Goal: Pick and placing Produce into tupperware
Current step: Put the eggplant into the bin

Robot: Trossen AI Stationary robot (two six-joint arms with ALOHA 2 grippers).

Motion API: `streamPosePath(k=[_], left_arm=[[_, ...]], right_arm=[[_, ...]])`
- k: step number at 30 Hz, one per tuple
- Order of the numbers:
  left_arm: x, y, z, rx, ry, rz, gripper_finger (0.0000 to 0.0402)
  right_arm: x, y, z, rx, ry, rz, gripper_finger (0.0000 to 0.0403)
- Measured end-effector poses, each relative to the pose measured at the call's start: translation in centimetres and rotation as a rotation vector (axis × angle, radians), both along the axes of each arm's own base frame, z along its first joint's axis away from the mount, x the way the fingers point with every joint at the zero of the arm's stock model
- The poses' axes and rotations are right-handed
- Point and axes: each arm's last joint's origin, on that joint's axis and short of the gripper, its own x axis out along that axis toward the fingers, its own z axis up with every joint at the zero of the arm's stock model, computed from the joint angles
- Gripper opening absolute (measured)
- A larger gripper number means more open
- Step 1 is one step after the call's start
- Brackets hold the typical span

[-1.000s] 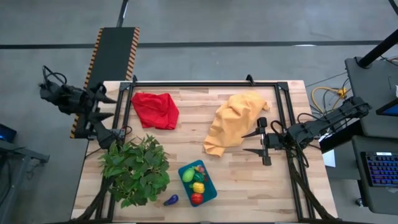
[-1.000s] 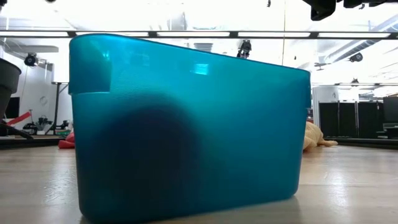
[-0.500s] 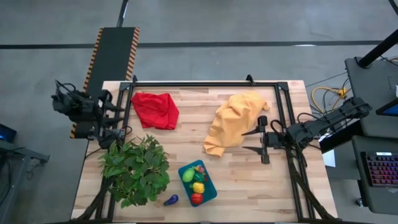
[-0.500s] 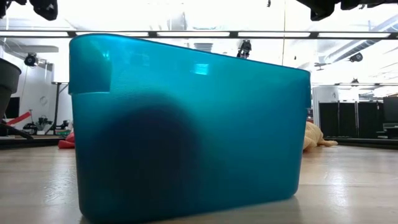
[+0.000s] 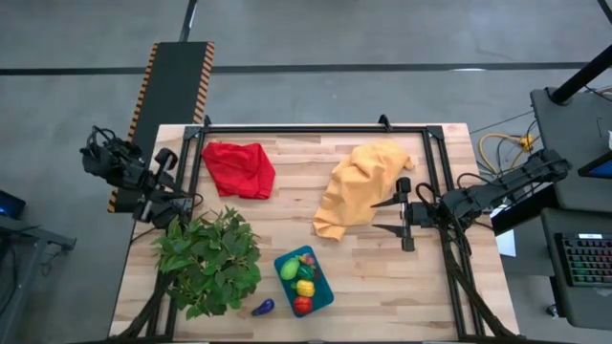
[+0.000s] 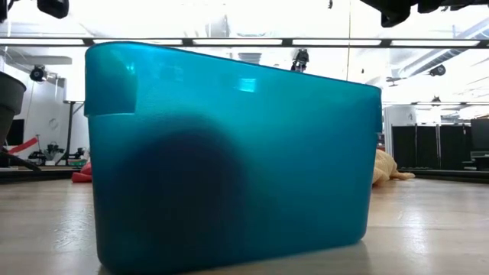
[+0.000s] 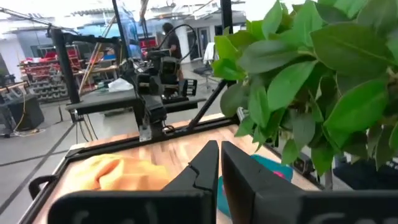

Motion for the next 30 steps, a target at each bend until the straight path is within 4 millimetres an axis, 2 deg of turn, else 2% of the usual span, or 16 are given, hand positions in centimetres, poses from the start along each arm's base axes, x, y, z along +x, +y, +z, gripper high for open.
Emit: streamPosePath(k=[8, 13, 16, 21, 26, 30], left_arm=[[-1.2, 1.4, 1.4, -0.035, -0.006, -0.018, 0.0000], [-2.5, 3.0, 1.1, -0.223, 0.171, 0.002, 0.0000], [-2.7, 3.0, 1.1, -0.295, 0.207, 0.002, 0.0000], [-2.3, 2.1, 1.5, -0.300, 0.218, -0.109, 0.0000], [-0.7, -0.2, 1.2, -0.221, 0.199, -0.218, 0.0000], [0.7, -1.9, 0.4, -0.140, 0.222, -0.226, 0.0000]], right_arm=[[0.0, 0.0, 0.0, 0.037, 0.003, 0.002, 0.0215], [0.0, 0.0, -0.1, 0.057, 0.010, 0.001, 0.0215], [0.0, 0.0, -0.3, 0.050, 0.028, 0.000, 0.0215], [0.0, 0.0, -0.3, 0.059, 0.032, 0.000, 0.0215], [0.0, 0.0, -0.3, 0.092, 0.034, -0.001, 0.0215], [0.0, 0.0, -0.3, 0.099, 0.034, -0.002, 0.0215]])
